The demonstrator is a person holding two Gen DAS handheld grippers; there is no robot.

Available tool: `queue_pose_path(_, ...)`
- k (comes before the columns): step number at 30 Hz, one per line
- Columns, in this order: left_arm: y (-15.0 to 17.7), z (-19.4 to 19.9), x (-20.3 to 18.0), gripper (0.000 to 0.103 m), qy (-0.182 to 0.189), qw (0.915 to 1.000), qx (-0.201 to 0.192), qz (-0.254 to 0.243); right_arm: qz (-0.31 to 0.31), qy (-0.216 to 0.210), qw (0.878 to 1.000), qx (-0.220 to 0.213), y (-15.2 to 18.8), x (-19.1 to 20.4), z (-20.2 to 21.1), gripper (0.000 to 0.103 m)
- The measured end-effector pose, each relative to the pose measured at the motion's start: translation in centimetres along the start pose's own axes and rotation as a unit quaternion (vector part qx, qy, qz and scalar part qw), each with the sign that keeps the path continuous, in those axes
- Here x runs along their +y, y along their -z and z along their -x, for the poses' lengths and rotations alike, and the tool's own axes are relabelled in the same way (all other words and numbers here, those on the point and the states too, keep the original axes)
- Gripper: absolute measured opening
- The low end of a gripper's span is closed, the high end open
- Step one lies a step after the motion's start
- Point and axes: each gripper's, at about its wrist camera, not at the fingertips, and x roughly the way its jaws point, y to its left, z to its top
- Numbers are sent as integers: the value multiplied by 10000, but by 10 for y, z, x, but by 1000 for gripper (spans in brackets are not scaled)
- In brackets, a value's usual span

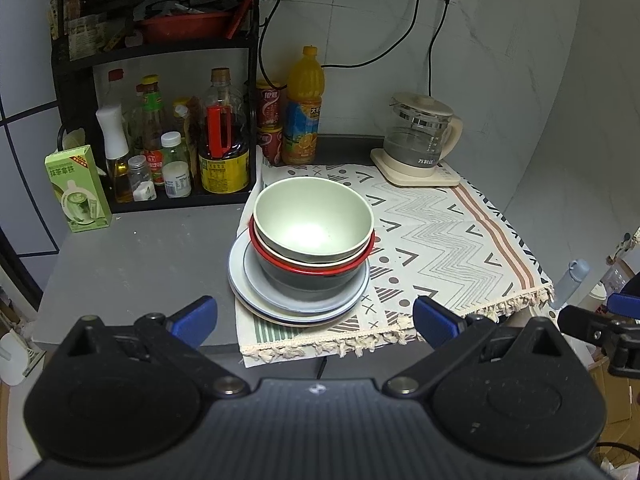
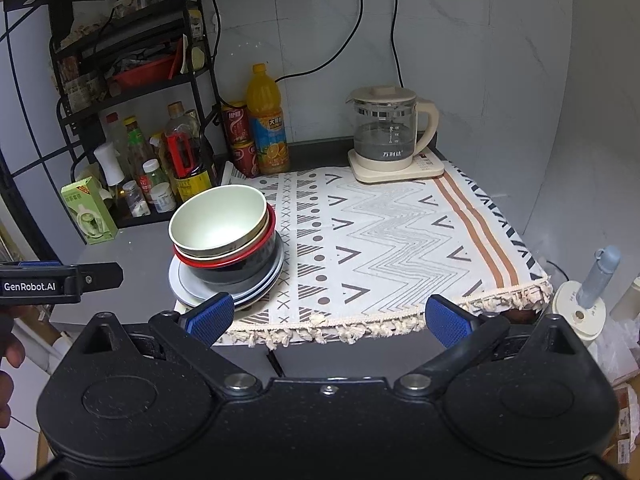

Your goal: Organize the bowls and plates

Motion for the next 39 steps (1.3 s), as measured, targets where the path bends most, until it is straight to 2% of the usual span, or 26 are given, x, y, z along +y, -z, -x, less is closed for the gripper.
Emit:
queue_pose_path(10, 0, -3, -3, 103, 47, 10000, 6, 1, -121, 90, 9999, -37, 0, -7, 4, 103)
queue_pose_path(39, -3, -6, -11, 103, 101, 9999, 55, -63, -274, -134, 9995, 23, 5, -16, 0, 103)
